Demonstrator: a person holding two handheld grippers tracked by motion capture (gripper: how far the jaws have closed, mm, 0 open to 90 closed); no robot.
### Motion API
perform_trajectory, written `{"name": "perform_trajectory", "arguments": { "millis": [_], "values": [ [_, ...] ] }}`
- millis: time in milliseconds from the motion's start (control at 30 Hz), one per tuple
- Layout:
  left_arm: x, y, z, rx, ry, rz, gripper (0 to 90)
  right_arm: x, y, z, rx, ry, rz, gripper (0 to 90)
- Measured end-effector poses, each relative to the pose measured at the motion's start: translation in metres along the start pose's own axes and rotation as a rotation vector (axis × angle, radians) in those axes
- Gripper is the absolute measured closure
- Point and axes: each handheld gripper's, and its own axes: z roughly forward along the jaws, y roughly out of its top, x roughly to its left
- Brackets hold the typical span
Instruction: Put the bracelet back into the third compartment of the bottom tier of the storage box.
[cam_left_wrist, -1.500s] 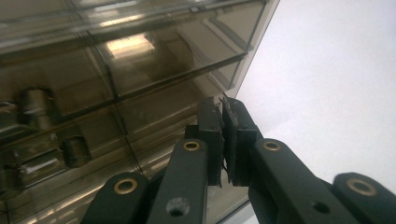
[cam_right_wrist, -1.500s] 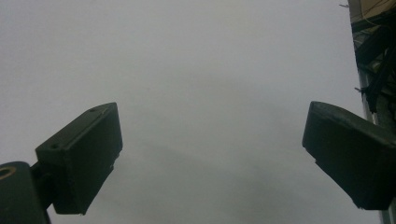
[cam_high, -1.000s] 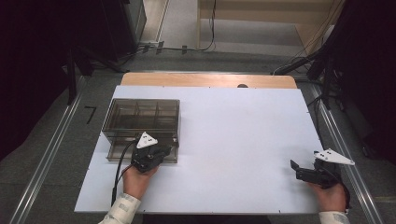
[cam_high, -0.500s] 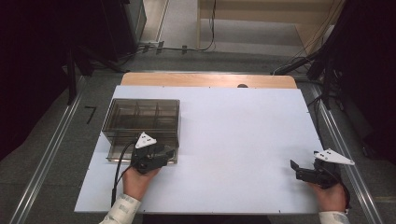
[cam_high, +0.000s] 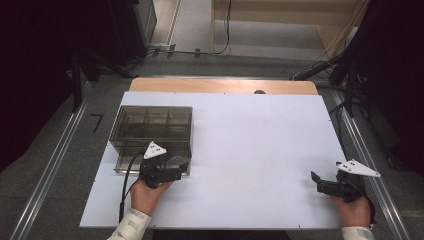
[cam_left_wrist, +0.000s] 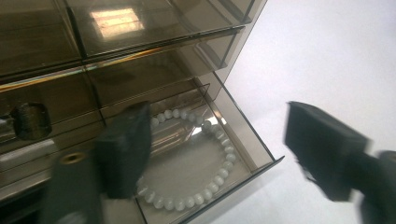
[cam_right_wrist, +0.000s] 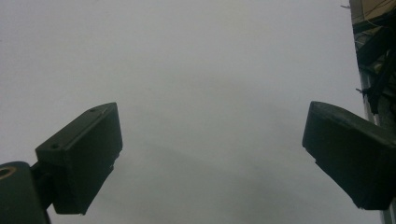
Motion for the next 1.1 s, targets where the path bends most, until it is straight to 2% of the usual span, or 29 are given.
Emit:
{"name": "perform_trajectory", "arguments": {
  "millis": [67, 233, 267, 333, 500, 633, 1100],
  "values": [
    [-0.002, -0.001, -0.001, -0.001, 0.007, 0.020, 17.5, 0.000, 0.000, 0.000, 0.000, 0.001, -0.002, 3.6],
    [-0.004, -0.001, -0.005, -0.004, 0.012, 0.040, 11.7, 0.000, 0.000, 0.000, -0.001, 0.003, -0.001, 3.6],
    [-0.005, -0.001, -0.006, -0.001, 0.025, 0.043, 10.4, 0.000, 0.000, 0.000, 0.000, 0.004, -0.002, 3.6],
    [-0.004, -0.002, -0.008, 0.000, 0.034, 0.039, 3.7, 0.000, 0.000, 0.000, 0.001, 0.003, -0.001, 3.6],
    [-0.003, -0.005, -0.013, -0.022, 0.037, 0.035, 3.7, 0.000, 0.000, 0.000, -0.002, 0.004, -0.001, 3.6],
    [0.000, -0.009, -0.017, -0.012, 0.057, 0.031, 3.7, 0.000, 0.000, 0.000, -0.002, 0.005, 0.000, 3.6],
    [0.014, -0.019, -0.037, -0.048, 0.083, 0.001, 3.7, 0.000, 0.000, -0.001, -0.005, 0.005, -0.002, 3.6]
  ]
}}
